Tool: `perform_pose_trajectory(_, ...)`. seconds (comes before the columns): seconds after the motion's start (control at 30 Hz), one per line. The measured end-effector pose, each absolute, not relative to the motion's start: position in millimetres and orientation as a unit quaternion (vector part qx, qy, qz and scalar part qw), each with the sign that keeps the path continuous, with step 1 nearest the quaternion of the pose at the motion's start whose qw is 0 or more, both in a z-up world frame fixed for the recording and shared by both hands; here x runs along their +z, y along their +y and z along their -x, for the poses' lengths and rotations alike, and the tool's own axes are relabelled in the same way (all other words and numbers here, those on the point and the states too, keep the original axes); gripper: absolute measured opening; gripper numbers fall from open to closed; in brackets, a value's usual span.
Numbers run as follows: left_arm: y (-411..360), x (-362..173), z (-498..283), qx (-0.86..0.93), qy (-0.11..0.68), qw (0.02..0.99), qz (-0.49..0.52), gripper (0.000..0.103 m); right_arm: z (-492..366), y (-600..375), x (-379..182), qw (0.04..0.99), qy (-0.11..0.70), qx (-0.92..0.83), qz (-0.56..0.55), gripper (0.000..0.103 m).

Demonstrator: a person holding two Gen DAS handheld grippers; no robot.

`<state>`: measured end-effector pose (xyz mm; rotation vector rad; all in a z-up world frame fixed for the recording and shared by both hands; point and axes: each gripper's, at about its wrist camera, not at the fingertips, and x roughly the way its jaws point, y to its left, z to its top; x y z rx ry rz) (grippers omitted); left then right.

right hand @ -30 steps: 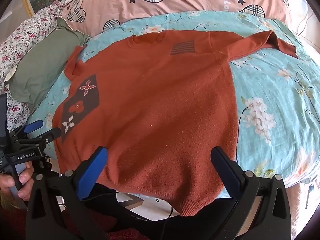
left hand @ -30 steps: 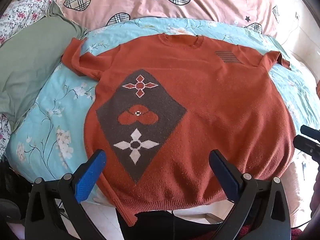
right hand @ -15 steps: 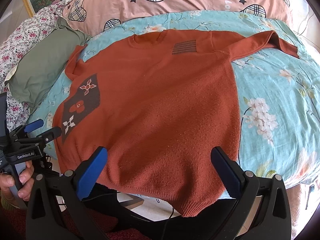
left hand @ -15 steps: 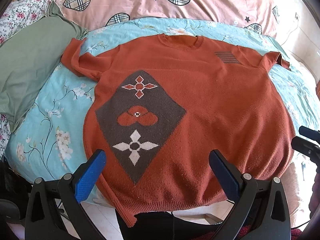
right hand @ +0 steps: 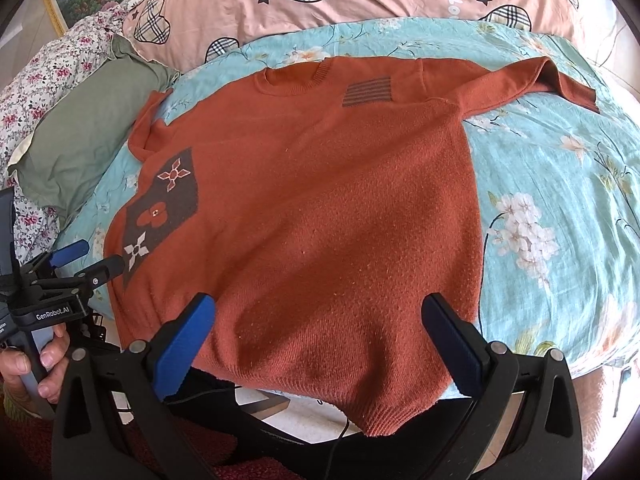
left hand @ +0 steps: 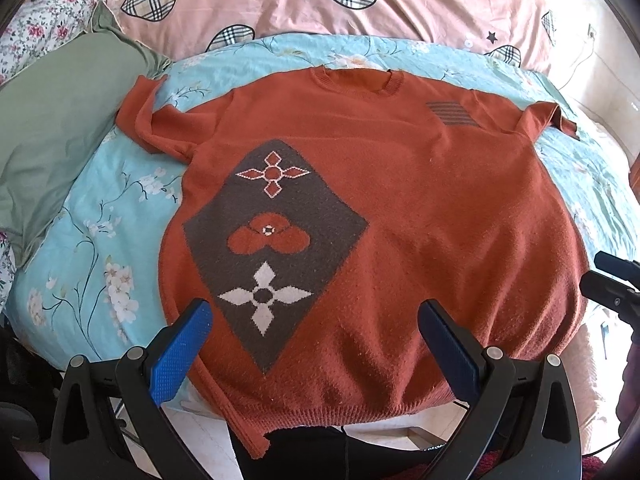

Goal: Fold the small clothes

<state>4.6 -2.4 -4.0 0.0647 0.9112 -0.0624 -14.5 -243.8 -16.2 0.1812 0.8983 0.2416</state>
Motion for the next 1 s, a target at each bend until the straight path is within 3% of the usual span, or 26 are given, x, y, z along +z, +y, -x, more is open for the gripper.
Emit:
perform_pose_trajectory(0.2,-2,-1,-5,-0.042,0.406,0.913,-0.015,0.103,12,-247,-16,0.893,0.426,0.113,-0.09,0.103)
perform_pose_trajectory(0.73,-9,-3,-20,-0.048,0.412,0.91,-0.021,0.103,0,-269,-19,0.895,0.42,0.105,-0.109,0.103)
perform_pose_trajectory(1.0,-6,-1,-49,-0.038,0.426,0.904,-0.008,0.103,-35,-347,-11,0.902,0.393,0.059,-0.171,0.102)
